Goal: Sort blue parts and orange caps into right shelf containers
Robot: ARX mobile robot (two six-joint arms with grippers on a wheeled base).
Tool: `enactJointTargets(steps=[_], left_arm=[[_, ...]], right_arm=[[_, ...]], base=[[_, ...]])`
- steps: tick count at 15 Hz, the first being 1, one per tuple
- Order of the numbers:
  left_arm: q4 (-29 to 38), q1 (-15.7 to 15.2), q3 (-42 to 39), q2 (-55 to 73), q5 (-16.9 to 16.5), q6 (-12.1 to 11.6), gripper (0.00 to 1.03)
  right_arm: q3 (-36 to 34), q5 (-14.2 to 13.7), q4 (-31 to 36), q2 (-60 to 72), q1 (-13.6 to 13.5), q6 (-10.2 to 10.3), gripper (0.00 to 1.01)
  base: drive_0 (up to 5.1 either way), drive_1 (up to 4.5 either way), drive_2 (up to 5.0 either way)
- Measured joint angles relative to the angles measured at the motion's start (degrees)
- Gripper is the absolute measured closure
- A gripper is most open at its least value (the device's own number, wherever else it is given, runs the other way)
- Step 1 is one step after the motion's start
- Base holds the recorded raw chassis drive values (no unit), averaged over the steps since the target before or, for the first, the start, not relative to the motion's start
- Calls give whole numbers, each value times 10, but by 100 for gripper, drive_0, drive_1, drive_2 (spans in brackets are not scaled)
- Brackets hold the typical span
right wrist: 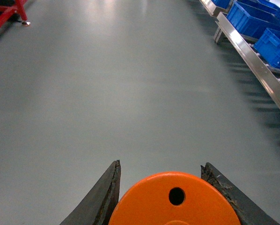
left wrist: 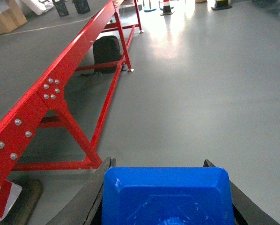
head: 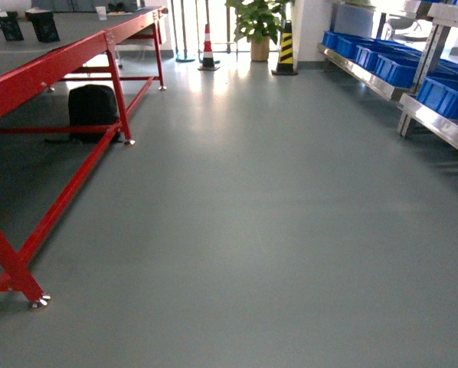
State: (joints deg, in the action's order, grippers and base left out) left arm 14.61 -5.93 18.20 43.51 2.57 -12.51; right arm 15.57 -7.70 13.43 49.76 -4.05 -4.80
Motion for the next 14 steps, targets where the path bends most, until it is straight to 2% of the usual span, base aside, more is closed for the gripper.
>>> enactJointTargets(steps=[1,4,14], left_arm=[[-2,0,0,0,0,0,58],[-1,3,0,0,-4,0,58],[0,-1,-1,-1,0,0,58]], right_arm=[[0,0,-1,0,0,0,57],[0,-3,1,0,3,0,57],[0,0,-1,0,3,0,57]], base=[[497,-244,-244],[0,0,0],[-1,414,-416]])
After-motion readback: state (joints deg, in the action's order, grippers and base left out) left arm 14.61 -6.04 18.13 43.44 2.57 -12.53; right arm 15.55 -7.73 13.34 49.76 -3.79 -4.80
